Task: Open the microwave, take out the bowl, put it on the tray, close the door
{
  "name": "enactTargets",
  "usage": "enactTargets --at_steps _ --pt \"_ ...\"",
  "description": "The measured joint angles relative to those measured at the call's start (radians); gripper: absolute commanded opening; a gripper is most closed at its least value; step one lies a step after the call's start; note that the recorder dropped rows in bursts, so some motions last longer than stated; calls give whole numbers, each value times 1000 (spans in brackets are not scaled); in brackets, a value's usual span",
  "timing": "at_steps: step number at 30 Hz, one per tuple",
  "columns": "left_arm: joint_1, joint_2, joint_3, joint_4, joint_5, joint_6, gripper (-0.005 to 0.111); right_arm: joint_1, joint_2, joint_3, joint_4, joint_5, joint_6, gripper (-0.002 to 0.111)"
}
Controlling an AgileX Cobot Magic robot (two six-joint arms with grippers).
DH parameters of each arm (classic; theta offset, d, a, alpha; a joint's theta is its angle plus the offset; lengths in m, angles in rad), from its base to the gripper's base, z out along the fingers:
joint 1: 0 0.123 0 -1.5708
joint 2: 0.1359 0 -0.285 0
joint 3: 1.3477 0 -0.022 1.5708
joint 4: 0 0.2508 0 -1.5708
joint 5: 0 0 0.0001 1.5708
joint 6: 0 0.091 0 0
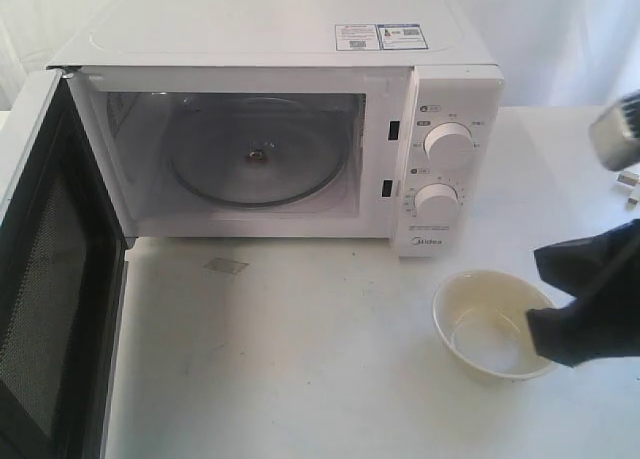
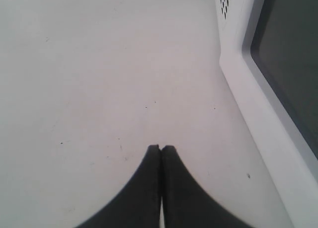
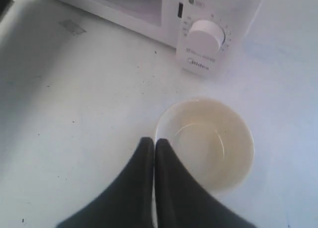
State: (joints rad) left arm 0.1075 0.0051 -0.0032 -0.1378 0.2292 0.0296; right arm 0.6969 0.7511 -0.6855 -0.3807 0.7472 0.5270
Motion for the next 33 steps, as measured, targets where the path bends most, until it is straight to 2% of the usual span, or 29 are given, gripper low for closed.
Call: enactTargets --at_steps 7,18,21,23,25,30,33 --pt "0 0 0 0 0 0 0 0 -141 0 -8 -34 -110 0" --pt "0 0 0 0 0 0 0 0 -151 0 -16 48 -179 0" --pt "0 0 0 0 -39 0 0 0 -151 0 -16 65 -180 0" --pt "0 0 0 0 -110 0 0 0 -151 0 -16 72 -181 0" --pt "0 0 3 0 -278 0 0 0 -151 0 -16 80 -183 0" --pt "0 -4 -5 -2 -878 -22 0 0 -151 0 -16 93 -183 0" --pt "0 -4 -104 -7 -996 -30 0 0 -151 0 -16 95 -183 0"
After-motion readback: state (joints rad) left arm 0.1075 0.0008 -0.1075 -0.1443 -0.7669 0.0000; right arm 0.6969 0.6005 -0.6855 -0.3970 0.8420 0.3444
